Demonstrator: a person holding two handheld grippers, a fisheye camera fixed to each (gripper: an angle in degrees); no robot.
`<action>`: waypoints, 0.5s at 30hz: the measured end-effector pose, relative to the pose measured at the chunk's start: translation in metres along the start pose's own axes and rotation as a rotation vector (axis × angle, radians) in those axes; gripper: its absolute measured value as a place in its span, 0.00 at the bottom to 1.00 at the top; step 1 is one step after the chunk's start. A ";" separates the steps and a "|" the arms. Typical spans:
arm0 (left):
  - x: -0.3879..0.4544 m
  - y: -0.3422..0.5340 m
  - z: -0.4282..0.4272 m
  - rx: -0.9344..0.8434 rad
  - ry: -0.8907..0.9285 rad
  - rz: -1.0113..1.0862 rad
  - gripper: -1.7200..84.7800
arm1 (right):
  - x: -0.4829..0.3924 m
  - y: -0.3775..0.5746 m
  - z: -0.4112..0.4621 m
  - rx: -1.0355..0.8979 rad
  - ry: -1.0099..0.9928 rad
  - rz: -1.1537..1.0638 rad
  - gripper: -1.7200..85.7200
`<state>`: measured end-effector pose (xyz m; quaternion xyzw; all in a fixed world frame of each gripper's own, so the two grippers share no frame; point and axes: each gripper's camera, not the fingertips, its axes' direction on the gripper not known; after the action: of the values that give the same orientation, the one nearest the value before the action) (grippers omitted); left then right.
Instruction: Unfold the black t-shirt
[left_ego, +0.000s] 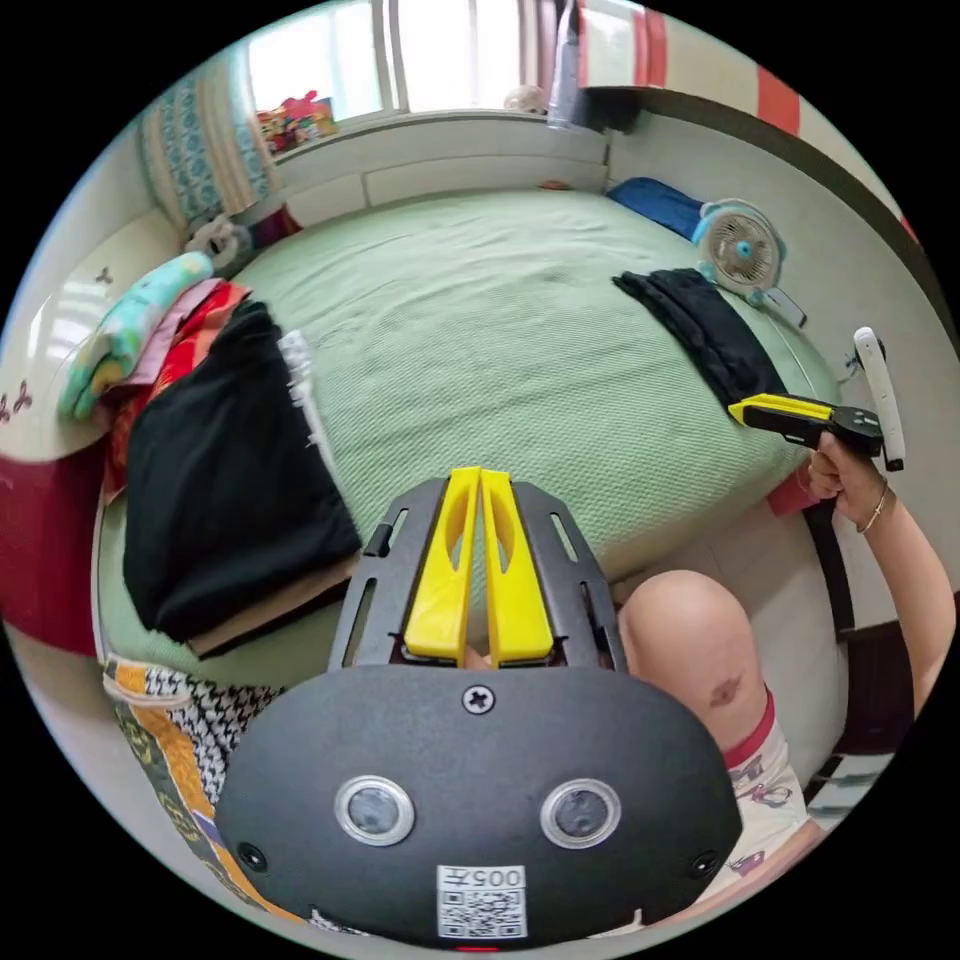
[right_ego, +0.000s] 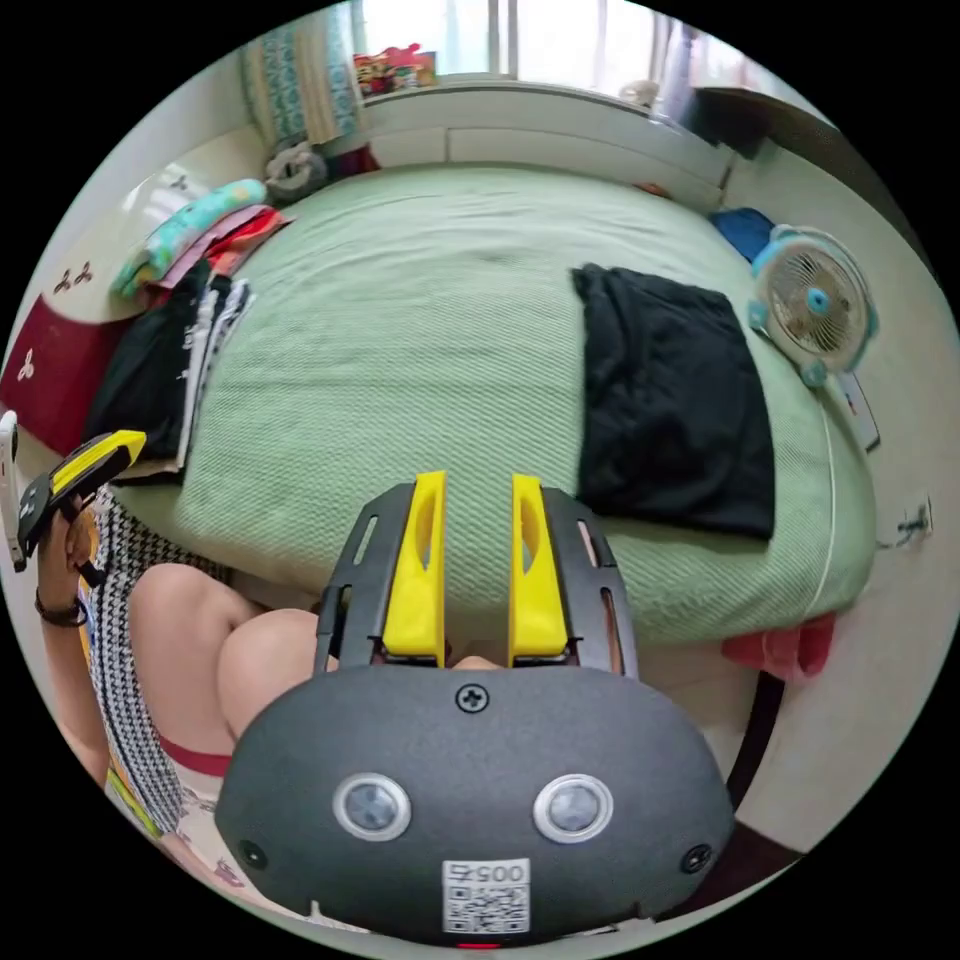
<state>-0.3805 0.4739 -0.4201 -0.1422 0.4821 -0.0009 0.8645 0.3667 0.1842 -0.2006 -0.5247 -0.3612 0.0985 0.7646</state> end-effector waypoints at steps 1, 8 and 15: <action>0.017 -0.014 0.012 -0.002 0.026 0.034 0.01 | 0.016 0.007 -0.001 0.001 0.018 0.037 0.12; 0.086 -0.076 0.088 -0.049 0.087 0.163 0.01 | 0.058 0.015 0.008 -0.019 0.110 0.083 0.14; 0.114 -0.102 0.179 -0.191 0.101 0.208 0.01 | 0.051 -0.002 0.027 -0.040 0.150 0.030 0.15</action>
<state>-0.1569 0.4043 -0.4015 -0.1728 0.5350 0.1277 0.8170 0.3852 0.2302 -0.1713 -0.5510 -0.2969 0.0631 0.7773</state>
